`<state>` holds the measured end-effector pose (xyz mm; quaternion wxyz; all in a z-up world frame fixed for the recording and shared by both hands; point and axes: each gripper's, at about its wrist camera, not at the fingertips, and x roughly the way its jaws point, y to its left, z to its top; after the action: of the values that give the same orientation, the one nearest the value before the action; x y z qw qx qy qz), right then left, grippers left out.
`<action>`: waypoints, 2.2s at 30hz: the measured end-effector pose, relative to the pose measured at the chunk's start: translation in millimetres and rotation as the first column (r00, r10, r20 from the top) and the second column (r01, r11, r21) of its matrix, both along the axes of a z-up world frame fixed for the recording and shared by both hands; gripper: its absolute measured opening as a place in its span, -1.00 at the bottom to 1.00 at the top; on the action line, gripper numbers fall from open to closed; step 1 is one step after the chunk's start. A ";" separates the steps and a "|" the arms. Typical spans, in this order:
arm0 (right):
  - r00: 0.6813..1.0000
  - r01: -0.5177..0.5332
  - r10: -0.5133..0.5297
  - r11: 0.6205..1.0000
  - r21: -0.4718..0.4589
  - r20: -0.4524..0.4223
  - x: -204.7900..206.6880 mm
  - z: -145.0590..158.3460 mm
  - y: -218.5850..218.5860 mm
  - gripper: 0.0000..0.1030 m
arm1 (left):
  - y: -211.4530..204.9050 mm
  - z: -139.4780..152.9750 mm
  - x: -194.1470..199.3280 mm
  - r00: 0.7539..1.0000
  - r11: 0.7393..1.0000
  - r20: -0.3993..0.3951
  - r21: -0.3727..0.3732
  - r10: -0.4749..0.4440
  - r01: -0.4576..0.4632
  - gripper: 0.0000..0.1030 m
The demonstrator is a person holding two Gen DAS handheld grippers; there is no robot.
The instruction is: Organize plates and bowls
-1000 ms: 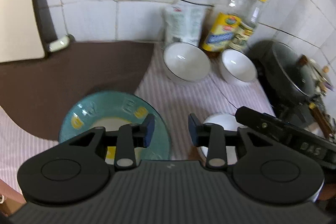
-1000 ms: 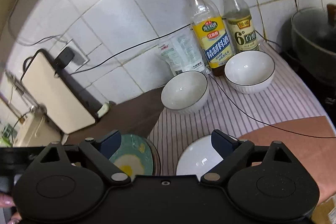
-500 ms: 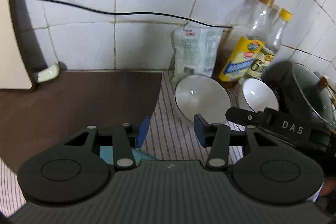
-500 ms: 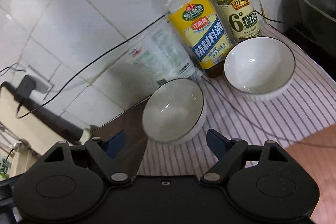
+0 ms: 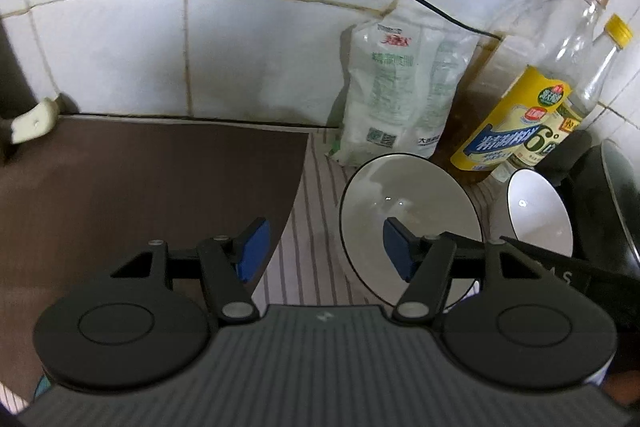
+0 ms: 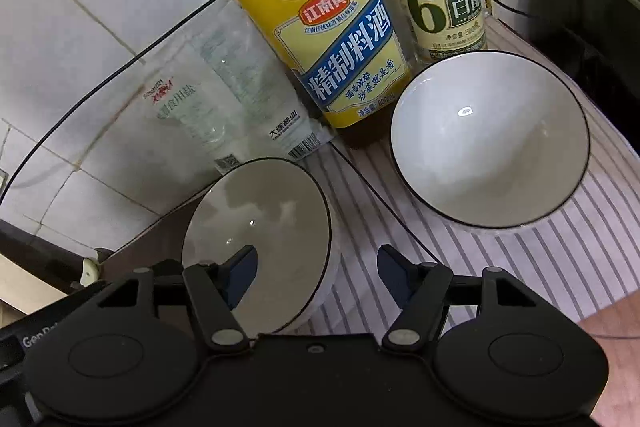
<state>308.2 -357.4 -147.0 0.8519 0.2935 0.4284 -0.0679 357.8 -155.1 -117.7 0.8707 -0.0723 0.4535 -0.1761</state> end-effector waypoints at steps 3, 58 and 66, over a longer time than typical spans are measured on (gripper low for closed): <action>1.000 -0.003 0.003 1.000 -0.005 0.004 1.3 -1.1 0.1 0.03 | -3.3 -5.5 5.9 1.000 1.000 -0.010 0.006 0.009 -0.009 0.20; 0.986 -0.081 0.088 0.995 -0.053 0.144 -174.0 99.8 8.6 -0.70 | 4.5 93.5 -175.8 0.997 0.996 0.008 0.041 -0.075 0.074 -0.81; 0.992 -0.070 0.075 0.996 -0.048 0.100 -186.0 77.9 -0.5 -0.70 | -12.0 74.7 -185.6 0.997 0.995 -0.012 0.071 -0.076 0.077 -0.81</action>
<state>122.3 -357.9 -69.1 0.8807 0.2621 0.3933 -0.0312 172.2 -167.2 -43.0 0.8632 -0.0244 0.4661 -0.1925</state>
